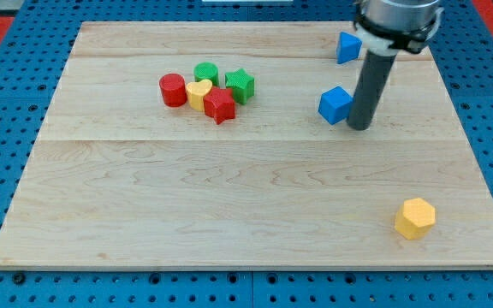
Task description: Push the blue cube into the group of blocks
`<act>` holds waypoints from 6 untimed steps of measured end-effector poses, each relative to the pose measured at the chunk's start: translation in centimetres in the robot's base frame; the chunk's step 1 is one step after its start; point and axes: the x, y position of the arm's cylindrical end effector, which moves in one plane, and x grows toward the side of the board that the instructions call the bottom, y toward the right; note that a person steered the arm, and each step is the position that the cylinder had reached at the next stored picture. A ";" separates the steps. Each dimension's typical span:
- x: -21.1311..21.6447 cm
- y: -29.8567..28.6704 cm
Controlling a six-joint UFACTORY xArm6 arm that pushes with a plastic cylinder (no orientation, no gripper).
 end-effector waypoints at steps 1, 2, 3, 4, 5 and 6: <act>0.3 3.2; -1.7 9.3; -6.4 6.9; -6.3 0.7; -1.6 -3.4; -0.1 -6.7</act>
